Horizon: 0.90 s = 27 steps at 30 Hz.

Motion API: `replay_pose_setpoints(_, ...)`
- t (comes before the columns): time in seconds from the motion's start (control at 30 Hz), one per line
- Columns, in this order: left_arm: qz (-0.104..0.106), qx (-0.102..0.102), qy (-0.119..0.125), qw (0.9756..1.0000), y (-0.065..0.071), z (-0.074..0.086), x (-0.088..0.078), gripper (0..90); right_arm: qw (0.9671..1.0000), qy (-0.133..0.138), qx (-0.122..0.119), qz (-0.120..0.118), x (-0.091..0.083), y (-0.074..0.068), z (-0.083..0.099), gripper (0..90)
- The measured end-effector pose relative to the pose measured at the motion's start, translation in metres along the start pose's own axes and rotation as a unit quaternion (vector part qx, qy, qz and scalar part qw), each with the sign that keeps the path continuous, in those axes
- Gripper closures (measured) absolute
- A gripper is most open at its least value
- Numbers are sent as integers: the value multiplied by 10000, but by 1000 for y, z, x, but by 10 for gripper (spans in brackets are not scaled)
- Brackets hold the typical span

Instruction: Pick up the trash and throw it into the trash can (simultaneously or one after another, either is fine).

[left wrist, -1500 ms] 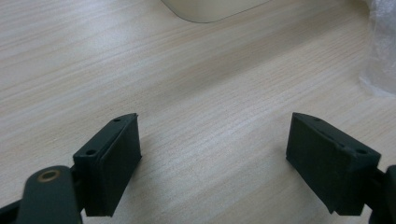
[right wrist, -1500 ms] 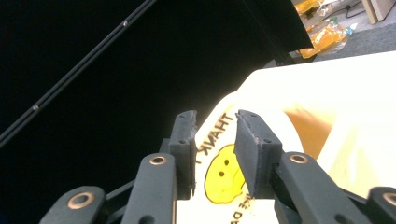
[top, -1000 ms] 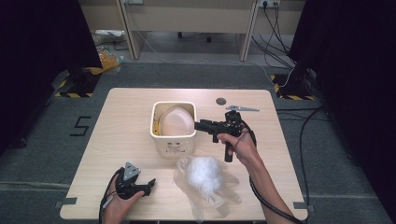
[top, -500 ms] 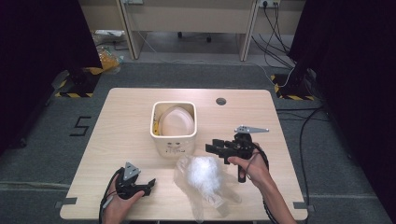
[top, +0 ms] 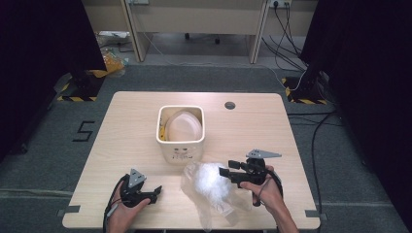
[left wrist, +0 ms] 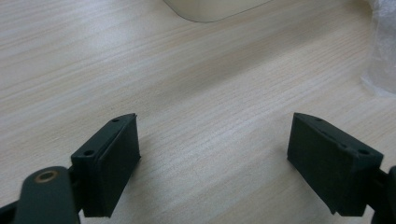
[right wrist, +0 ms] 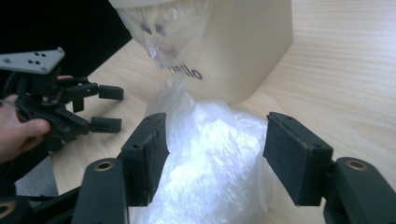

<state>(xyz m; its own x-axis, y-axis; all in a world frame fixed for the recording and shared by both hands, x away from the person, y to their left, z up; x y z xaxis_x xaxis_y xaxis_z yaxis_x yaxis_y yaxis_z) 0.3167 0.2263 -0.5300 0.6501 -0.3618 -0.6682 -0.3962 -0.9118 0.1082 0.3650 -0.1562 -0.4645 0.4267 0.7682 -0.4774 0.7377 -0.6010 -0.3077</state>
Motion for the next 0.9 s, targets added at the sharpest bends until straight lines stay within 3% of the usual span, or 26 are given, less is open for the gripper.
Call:
replay_pose_setpoints(0.1, -1, -1, -2, 10000, 0, 0, 0, 161, 9998, -71, -131, 154, 0, -3, 6, 360)
replay_pose_setpoints(0.3, -3, -3, -2, 10000, 0, 0, 0, 160, 9993, -206, -222, 229, 2, -9, 18, 309)
replay_pose_setpoints(0.4, -8, -3, -6, 10000, 0, 0, 0, 160, 9990, -323, -197, 246, 5, -7, 24, 326)
replay_pose_setpoints(0.47, -3, -4, -1, 10000, 0, 0, 0, 160, 9988, -370, -186, 268, 7, -5, 27, 374)
replay_pose_setpoints(0.67, -4, -3, -1, 10000, 0, 0, 0, 160, 9993, -330, -107, 133, 5, -2, 32, 661)
replay_pose_setpoints(0.9, -5, -4, -1, 10000, 0, 0, 0, 160, 9993, -157, -324, 109, -8, -6, 23, 817)
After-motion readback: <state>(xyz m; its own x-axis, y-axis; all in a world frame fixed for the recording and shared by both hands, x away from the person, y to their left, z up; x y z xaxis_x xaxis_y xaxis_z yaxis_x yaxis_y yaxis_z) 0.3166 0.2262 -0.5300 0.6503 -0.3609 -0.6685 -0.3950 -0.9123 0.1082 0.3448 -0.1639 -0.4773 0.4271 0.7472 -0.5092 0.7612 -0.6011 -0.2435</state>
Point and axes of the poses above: each handheld gripper's, and its own axes: x roughly forward along the jaws, z roughly out of its underside, y roughly to its right, the point moved 1 cm from there along x, roughly forward along the jaws, and after that the axes turned 7 degrees about -x, right-handed, at the moved point
